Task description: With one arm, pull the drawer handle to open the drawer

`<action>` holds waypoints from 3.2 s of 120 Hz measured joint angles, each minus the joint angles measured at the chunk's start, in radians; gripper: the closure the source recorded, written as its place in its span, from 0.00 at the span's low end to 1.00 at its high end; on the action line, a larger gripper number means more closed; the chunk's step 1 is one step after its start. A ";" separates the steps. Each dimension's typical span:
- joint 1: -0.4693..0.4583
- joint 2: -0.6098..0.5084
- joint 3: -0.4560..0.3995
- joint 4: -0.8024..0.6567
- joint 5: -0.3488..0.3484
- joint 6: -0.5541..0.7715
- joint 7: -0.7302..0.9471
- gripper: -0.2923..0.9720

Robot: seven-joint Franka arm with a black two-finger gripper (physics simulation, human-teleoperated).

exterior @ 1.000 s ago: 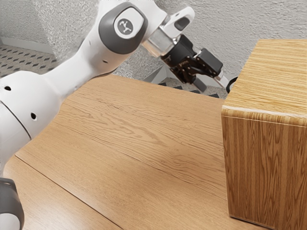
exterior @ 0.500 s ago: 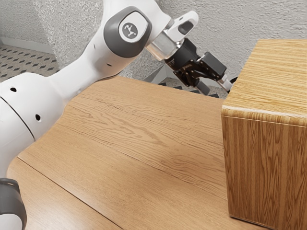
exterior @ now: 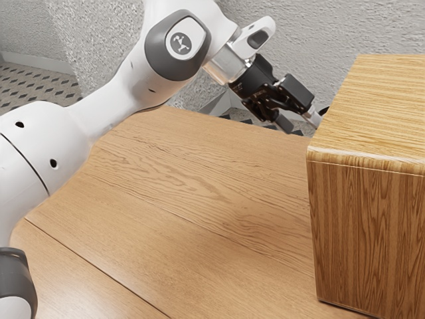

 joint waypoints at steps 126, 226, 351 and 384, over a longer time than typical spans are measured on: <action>0.003 0.069 0.004 0.063 -0.010 0.063 0.007 0.24; 0.007 0.004 0.041 -0.021 0.009 0.083 0.019 0.41; 0.067 -0.282 0.209 -0.380 0.004 0.080 0.083 0.41; -0.146 -0.452 0.184 -0.252 0.551 0.047 0.183 0.29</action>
